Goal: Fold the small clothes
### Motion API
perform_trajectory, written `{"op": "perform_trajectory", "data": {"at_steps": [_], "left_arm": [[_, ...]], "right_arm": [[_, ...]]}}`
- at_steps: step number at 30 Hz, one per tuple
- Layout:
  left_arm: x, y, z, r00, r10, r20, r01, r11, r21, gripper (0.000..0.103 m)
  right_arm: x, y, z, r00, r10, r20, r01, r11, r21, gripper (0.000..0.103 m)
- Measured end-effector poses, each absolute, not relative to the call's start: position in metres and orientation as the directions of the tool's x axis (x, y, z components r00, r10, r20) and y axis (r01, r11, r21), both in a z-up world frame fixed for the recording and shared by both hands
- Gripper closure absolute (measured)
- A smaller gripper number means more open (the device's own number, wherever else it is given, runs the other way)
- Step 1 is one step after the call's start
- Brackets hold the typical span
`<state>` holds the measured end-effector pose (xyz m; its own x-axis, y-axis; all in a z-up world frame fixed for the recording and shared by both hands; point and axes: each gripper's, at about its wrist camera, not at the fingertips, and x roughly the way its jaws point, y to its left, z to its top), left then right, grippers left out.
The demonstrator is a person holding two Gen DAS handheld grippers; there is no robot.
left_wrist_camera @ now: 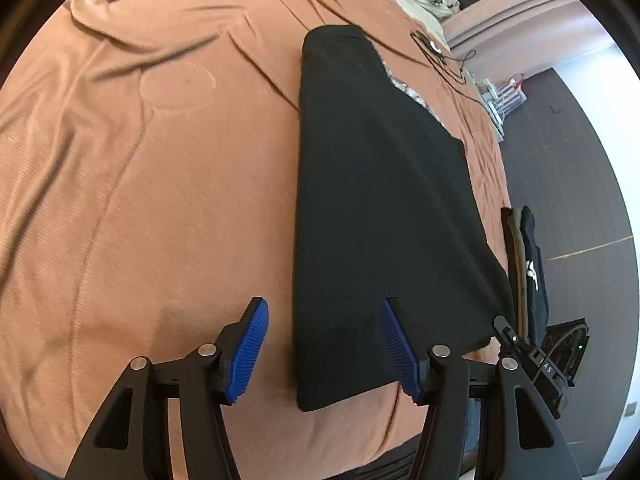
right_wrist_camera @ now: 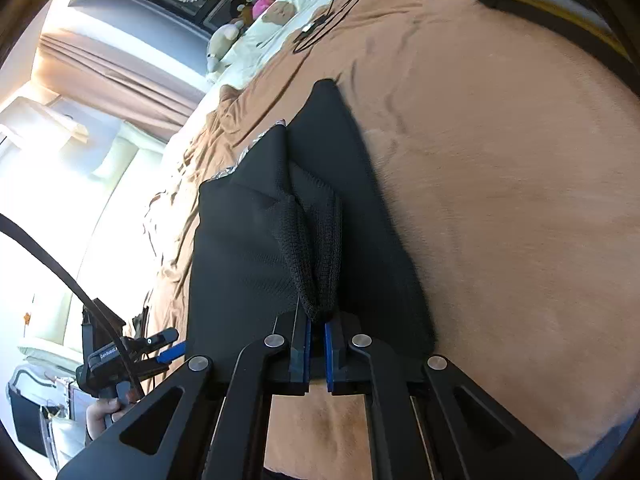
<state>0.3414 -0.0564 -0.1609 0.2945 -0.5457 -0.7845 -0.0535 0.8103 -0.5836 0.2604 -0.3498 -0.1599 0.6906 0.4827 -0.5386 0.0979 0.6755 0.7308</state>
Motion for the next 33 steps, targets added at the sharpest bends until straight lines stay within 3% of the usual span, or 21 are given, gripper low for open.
{"op": "perform_trajectory", "data": {"at_steps": [10,14,15,16,18,33], "left_arm": [[0.337,-0.074,-0.173,0.249,-0.532,-0.809,-0.019,0.833,-0.554,0.071],[0.337,-0.070,-0.175,0.241,-0.537,-0.808,-0.026,0.829,-0.559,0.075],[0.338,-0.069,-0.175,0.237,-0.541,-0.807,-0.025,0.827,-0.561,0.075],[0.338,-0.068,-0.174,0.235,-0.542,-0.807,-0.025,0.827,-0.562,0.075],[0.339,-0.066,-0.172,0.237,-0.544,-0.805,-0.029,0.824,-0.566,0.075],[0.360,-0.046,-0.149,0.315,-0.543,-0.779,-0.044,0.811,-0.583,0.073]], "right_arm": [[0.244,-0.353,-0.170,0.674,0.471,-0.569,0.141,0.673,0.726,0.100],[0.245,-0.355,-0.168,0.668,0.512,-0.540,0.134,0.632,0.764,0.095],[0.246,-0.358,-0.166,0.668,0.517,-0.535,0.128,0.629,0.767,0.085],[0.247,-0.359,-0.162,0.672,0.520,-0.528,0.117,0.630,0.768,0.066],[0.246,-0.366,-0.158,0.684,0.533,-0.498,0.088,0.618,0.782,0.041],[0.326,-0.369,-0.113,0.648,0.531,-0.546,-0.032,0.735,0.677,0.039]]}}
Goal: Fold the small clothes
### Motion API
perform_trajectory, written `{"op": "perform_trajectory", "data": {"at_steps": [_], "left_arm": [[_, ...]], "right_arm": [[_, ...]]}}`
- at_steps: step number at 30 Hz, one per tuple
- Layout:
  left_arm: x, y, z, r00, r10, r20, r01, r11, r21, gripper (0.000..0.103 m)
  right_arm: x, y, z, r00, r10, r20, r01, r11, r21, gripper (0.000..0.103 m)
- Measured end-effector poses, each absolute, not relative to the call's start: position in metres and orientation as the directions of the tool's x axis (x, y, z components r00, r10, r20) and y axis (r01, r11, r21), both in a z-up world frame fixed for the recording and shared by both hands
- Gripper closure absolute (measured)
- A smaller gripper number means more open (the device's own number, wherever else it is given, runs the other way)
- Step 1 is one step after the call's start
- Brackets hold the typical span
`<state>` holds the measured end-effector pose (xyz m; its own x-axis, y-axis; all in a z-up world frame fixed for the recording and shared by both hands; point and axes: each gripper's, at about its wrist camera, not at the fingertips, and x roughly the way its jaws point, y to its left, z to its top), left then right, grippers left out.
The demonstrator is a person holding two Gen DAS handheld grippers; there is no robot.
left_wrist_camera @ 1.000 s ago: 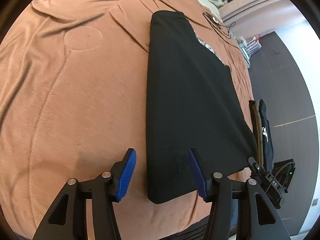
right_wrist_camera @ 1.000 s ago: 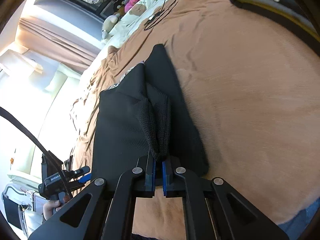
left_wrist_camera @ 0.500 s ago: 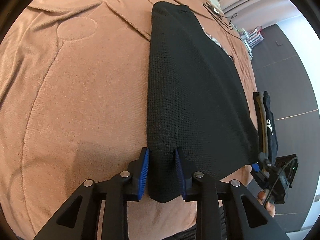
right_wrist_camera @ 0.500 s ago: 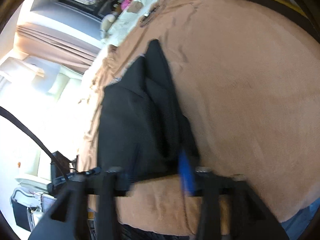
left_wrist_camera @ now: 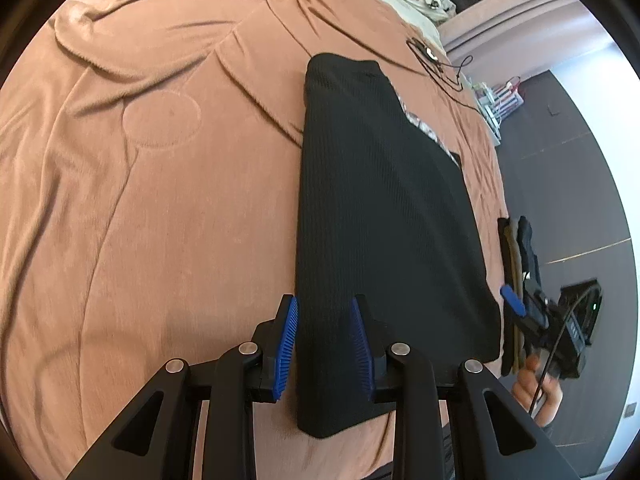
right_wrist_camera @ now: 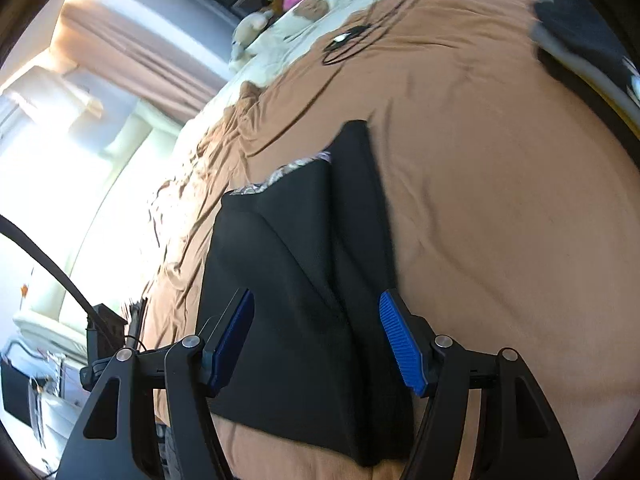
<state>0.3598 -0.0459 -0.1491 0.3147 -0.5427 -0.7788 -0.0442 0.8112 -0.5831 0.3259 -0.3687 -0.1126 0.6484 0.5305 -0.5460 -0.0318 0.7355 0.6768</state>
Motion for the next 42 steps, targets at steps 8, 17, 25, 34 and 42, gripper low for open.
{"op": "perform_trajectory", "data": {"at_steps": [8,17,25,34,42], "left_arm": [[0.374,-0.041,-0.148,0.358,-0.542,-0.760,-0.082,0.793,-0.604,0.069],[0.368,-0.016,-0.152,0.402,-0.535,-0.743,-0.142,0.765,-0.628,0.065],[0.362,0.006,-0.154,0.420,-0.521,-0.743,-0.183,0.754,-0.631,0.065],[0.356,0.015,-0.153,0.435,-0.527,-0.730,-0.183,0.742,-0.645,0.065],[0.352,0.020,-0.150,0.439,-0.544,-0.715,-0.171,0.731,-0.661,0.065]], "right_arm": [[0.403,-0.342,-0.112,0.552,0.522,-0.650,-0.065,0.804,0.591,0.039],[0.467,-0.315,-0.123,0.485,0.492,-0.723,-0.085,0.849,0.521,0.039],[0.498,-0.299,-0.118,0.467,0.480,-0.742,-0.107,0.864,0.492,0.086],[0.489,-0.271,-0.081,0.530,0.425,-0.734,-0.174,0.901,0.396,0.101],[0.451,-0.235,-0.053,0.563,0.418,-0.713,-0.266,0.908,0.323,0.101]]}}
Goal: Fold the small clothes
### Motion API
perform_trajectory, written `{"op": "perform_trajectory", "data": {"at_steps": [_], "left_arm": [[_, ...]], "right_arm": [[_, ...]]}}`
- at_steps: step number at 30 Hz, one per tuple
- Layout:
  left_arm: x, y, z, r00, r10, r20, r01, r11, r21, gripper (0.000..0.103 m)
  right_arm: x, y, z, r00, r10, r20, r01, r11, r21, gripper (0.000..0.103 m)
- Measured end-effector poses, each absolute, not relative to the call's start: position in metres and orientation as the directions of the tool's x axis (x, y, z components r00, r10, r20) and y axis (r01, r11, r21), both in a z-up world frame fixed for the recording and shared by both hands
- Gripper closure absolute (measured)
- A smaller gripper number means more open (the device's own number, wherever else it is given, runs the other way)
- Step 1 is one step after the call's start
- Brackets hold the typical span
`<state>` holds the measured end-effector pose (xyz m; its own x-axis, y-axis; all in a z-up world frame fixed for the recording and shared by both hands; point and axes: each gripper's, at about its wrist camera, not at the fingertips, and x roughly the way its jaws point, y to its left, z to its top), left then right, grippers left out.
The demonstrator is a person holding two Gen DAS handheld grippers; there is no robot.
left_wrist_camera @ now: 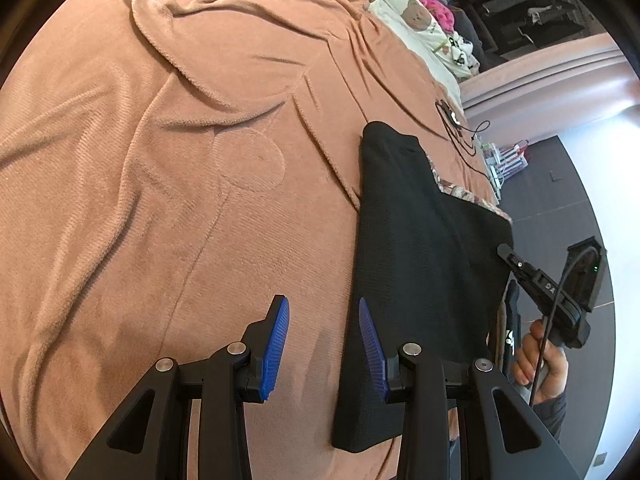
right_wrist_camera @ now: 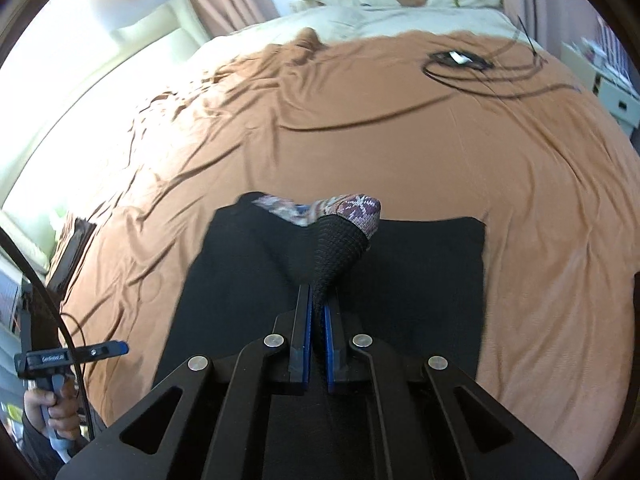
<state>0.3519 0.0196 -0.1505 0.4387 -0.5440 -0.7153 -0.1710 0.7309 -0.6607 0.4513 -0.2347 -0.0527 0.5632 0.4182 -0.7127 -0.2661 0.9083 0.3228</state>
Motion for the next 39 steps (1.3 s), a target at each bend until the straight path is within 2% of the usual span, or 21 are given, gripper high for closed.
{"op": "perform_trajectory", "data": {"at_steps": [12,17,18,20,22,23,28,39], "left_arm": [[0.349,0.018,-0.144,0.445,-0.568,-0.693,-0.149,0.716,-0.682,0.065],[0.350,0.012,-0.143,0.439,-0.570,-0.695,-0.138,0.721,-0.679,0.065],[0.350,0.012,-0.142,0.439,-0.569,-0.695,-0.138,0.722,-0.678,0.065],[0.351,0.011,-0.142,0.438,-0.568,-0.696,-0.135,0.724,-0.676,0.065],[0.352,0.008,-0.143,0.435,-0.567,-0.699,-0.132,0.728,-0.672,0.065],[0.353,0.007,-0.143,0.434,-0.567,-0.700,-0.132,0.729,-0.672,0.065],[0.358,0.000,-0.147,0.422,-0.571,-0.704,-0.131,0.730,-0.671,0.065],[0.361,-0.008,-0.157,0.397,-0.574,-0.717,-0.128,0.738,-0.662,0.065]], "right_arm": [[0.406,-0.184,-0.048,0.518,0.485,-0.704,-0.401,0.865,0.301,0.101],[0.400,-0.163,-0.058,0.443,0.502,-0.743,-0.461,0.838,0.292,0.097],[0.402,-0.163,-0.059,0.425,0.512,-0.746,-0.470,0.829,0.302,0.094],[0.402,-0.169,-0.057,0.406,0.535,-0.741,-0.477,0.816,0.327,0.079],[0.402,-0.182,-0.051,0.418,0.558,-0.717,-0.474,0.807,0.352,0.041],[0.401,-0.191,-0.048,0.437,0.562,-0.702,-0.468,0.809,0.356,0.037],[0.398,-0.230,-0.041,0.477,0.582,-0.659,-0.445,0.806,0.390,0.037],[0.447,-0.271,-0.080,0.537,0.373,-0.757,-0.180,0.927,0.330,0.037]]}}
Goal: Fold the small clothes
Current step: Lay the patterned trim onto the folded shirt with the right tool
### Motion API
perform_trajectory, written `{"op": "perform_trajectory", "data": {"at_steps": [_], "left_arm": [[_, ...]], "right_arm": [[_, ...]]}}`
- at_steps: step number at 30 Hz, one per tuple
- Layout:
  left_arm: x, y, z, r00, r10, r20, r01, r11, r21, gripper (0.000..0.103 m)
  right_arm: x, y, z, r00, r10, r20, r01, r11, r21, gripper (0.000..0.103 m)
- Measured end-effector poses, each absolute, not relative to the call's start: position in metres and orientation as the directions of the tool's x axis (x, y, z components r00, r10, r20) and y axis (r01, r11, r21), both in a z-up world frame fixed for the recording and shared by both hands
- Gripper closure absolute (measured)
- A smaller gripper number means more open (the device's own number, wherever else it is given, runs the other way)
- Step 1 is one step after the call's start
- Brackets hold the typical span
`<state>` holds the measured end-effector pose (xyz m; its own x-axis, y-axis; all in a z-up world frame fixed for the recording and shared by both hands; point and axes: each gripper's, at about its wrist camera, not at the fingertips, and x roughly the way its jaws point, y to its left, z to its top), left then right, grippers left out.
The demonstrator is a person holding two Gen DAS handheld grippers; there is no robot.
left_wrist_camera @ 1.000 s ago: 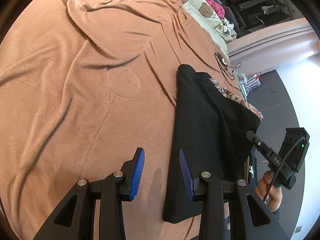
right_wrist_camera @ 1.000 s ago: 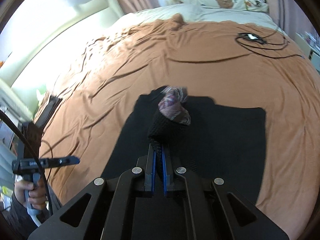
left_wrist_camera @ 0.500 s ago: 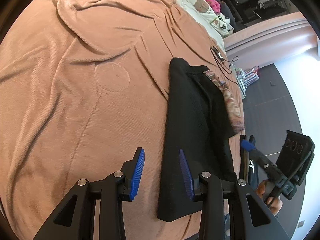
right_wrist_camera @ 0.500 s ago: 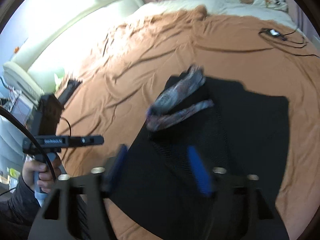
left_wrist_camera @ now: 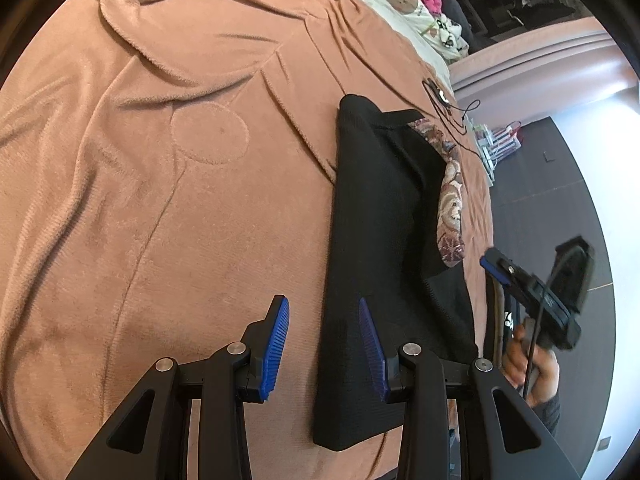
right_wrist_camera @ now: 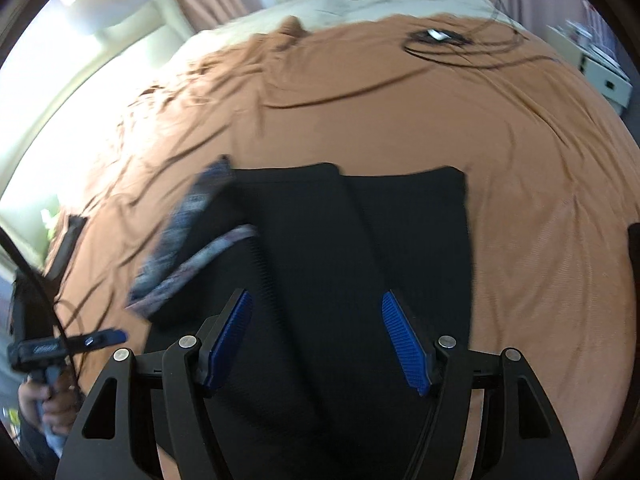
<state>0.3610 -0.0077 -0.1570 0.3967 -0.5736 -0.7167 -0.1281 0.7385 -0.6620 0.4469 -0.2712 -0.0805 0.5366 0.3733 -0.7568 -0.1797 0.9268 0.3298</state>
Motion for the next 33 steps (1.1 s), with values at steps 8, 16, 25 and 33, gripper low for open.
{"op": "perform_trajectory", "data": {"at_steps": [8,16,25,33], "left_arm": [[0.358,0.002,-0.160,0.400,-0.566,-0.721,-0.139,0.740,-0.658,0.065],[0.352,0.018,-0.159,0.406,-0.548,-0.731,-0.157,0.747,-0.647,0.065],[0.356,0.024,-0.151,0.419,-0.544,-0.727,-0.160,0.744,-0.649,0.065],[0.372,0.001,-0.126,0.426,-0.562,-0.709,-0.093,0.753,-0.652,0.065]], "right_arm": [[0.490,-0.261,-0.098,0.502,0.364,-0.785,-0.154,0.930,0.333,0.040],[0.518,-0.262,-0.125,0.428,0.401,-0.810,-0.124,0.914,0.387,0.079],[0.498,-0.252,-0.088,0.479,0.412,-0.775,-0.190,0.911,0.367,0.101],[0.461,-0.215,-0.066,0.476,0.489,-0.731,-0.344,0.869,0.357,0.101]]}}
